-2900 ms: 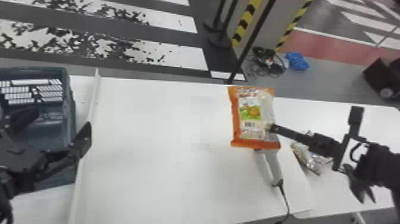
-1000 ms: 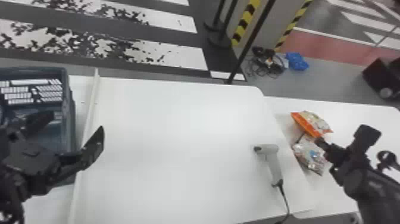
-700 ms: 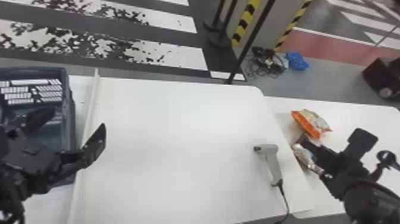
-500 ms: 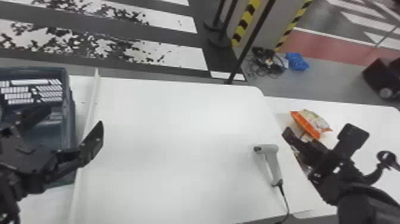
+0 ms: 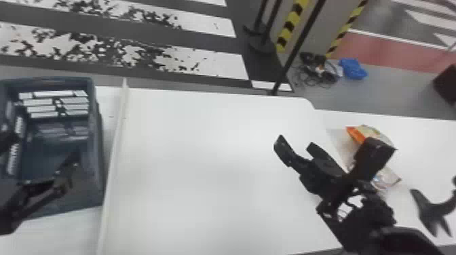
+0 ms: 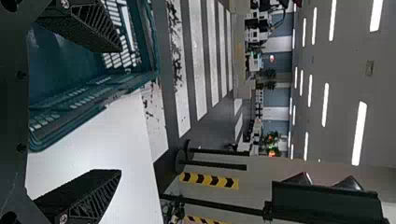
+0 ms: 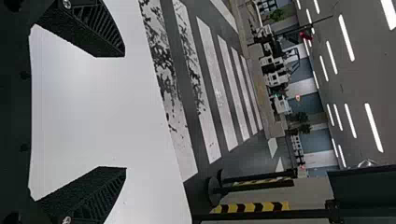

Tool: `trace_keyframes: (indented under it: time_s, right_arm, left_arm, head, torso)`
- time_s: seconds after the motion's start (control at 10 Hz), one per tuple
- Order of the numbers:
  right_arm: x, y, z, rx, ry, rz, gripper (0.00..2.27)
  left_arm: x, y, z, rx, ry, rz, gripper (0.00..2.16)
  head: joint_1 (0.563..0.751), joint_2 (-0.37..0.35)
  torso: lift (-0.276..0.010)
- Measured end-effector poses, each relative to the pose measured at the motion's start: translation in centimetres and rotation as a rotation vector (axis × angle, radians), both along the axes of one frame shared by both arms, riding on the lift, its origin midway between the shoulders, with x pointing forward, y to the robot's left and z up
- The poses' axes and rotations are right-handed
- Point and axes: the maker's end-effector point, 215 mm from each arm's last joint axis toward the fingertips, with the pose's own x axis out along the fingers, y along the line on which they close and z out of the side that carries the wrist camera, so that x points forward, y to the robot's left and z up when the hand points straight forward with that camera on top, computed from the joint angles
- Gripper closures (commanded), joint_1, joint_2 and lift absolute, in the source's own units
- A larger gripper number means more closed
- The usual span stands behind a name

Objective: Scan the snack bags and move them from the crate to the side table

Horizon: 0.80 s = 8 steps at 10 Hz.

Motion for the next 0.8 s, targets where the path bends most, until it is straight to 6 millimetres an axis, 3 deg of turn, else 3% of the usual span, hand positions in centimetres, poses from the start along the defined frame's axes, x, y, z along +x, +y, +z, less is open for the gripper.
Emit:
trace_keyframes:
  time_s: [0.2,0.4,0.6,0.8]
  right_arm:
    - [-2.1,5.8,-0.2,0.031,-0.002,0.07,0.07]
    - [-4.4,9.0,-0.1,0.052,-0.011,0.107,0.09]
    - [-6.7,9.6,0.8,0.059,-0.042,0.119,0.09]
    - [-8.2,8.8,1.2,0.05,-0.065,0.106,0.08]
  left_arm:
    - [-1.4,1.4,-0.2,-0.02,0.003,0.045,0.07]
    - [-2.8,0.7,-0.4,-0.042,0.014,0.052,0.07]
    - [-4.3,-0.6,2.3,-0.088,-0.08,0.035,0.07]
    - [-5.8,-1.3,3.1,-0.114,-0.11,0.037,0.08]
  head:
    - [0.695,-0.09]
    - [0.695,-0.041]
    - [0.695,-0.049]
    - [0.695,-0.081]
  torso:
    - [-0.087]
    - [-0.087]
    - [-0.087]
    - [-0.087]
